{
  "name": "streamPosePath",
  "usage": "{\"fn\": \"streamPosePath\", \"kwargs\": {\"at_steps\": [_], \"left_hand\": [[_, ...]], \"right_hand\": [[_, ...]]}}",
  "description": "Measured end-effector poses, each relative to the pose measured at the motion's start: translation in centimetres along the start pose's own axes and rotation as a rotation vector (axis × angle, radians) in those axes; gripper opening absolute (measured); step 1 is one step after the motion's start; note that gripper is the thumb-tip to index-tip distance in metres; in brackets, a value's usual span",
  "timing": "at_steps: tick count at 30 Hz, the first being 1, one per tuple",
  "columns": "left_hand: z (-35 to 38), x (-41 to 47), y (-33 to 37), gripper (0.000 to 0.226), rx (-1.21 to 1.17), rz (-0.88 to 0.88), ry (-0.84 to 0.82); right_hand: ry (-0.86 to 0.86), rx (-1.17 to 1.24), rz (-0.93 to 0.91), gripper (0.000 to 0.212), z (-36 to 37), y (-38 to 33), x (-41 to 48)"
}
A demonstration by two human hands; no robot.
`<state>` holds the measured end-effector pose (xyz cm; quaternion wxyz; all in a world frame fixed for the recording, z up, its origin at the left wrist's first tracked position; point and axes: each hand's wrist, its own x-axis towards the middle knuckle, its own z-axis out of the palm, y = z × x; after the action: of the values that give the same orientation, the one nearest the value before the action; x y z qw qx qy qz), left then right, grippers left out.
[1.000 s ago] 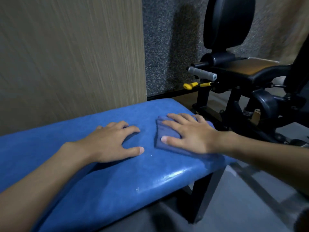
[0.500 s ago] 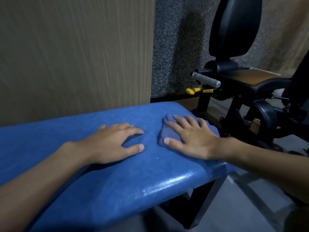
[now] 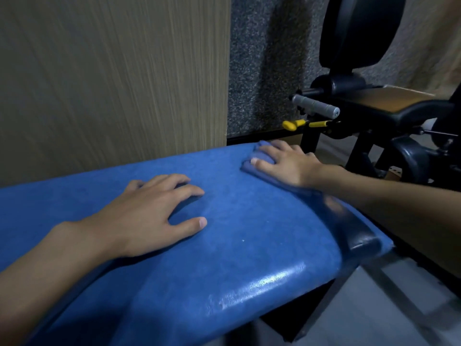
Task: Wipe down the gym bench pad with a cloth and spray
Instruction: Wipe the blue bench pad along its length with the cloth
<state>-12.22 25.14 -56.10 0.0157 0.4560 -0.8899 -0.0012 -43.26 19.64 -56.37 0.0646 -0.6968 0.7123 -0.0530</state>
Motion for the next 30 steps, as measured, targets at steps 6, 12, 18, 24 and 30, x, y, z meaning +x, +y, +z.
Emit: {"fn": "streamPosePath", "kwargs": {"at_steps": [6,12,18,24,30], "left_hand": [[0.2,-0.6,0.1,0.096,-0.028,-0.019,-0.036],[0.4,-0.8,0.5,0.085,-0.04,-0.039,-0.021],[0.2,-0.6,0.2,0.079,-0.057,-0.031,-0.018],[0.4,-0.7,-0.6,0.081,-0.006,-0.078,-0.018],[0.7,-1.5,-1.2,0.087,-0.037,-0.072,-0.053]], "right_hand": [[-0.04,0.051,0.111,0.084,0.0,0.0,1.8],[-0.032,-0.192,-0.199,0.081,0.8,-3.7,-7.2],[-0.06,-0.252,-0.534,0.078,1.0,-6.0,-15.4],[-0.01,-0.164,-0.364,0.072,0.9,-5.3,-8.2],[-0.055,-0.019,0.036,0.083,-0.2,-2.2,5.4]]}}
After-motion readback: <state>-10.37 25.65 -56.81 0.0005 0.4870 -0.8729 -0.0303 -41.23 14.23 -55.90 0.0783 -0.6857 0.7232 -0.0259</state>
